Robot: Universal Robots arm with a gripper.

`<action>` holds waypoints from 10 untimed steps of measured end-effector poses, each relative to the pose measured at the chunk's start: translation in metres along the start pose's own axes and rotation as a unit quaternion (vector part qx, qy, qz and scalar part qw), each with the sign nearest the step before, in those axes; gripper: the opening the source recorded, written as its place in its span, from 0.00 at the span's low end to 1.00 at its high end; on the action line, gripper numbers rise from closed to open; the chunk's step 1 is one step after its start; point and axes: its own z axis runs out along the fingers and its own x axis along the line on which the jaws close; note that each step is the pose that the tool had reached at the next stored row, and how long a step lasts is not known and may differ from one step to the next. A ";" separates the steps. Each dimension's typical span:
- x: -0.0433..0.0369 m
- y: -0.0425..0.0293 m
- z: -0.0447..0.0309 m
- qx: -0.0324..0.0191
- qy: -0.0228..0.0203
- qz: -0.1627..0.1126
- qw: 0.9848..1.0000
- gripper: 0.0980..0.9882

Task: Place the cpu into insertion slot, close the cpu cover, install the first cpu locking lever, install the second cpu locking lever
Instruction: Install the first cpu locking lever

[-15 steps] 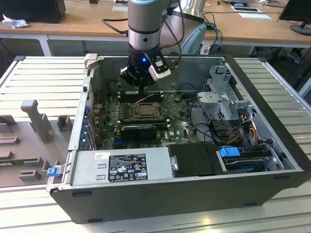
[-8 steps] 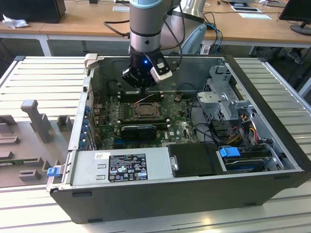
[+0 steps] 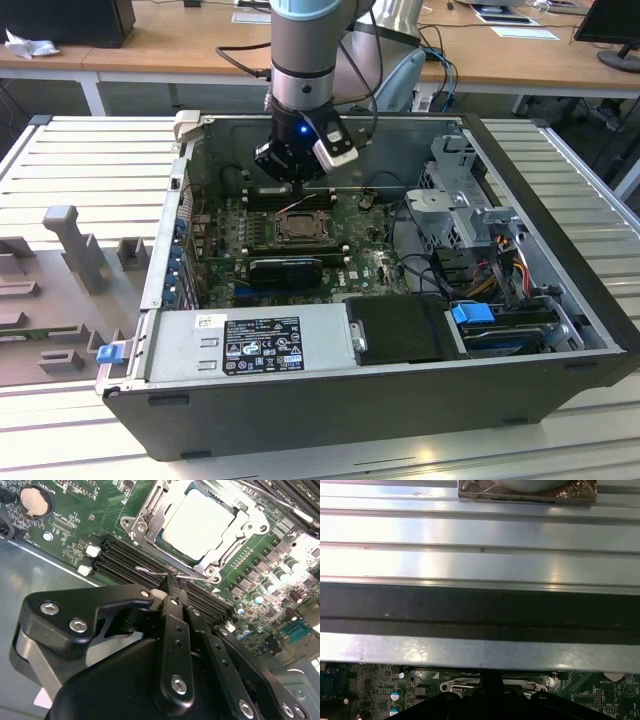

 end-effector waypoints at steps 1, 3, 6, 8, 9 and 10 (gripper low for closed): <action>-0.0003 0.0000 0.0000 0.000 0.000 -0.001 1.000 0.01; -0.0011 0.0001 0.0006 0.000 0.000 -0.003 1.000 0.01; -0.0019 -0.0001 0.0012 0.000 0.000 -0.003 1.000 0.01; -0.0027 -0.0001 0.0013 0.000 0.000 -0.003 1.000 0.01; -0.0029 -0.0001 0.0014 0.000 0.000 -0.003 1.000 0.01; -0.0031 -0.0001 0.0013 0.000 0.000 -0.003 1.000 0.01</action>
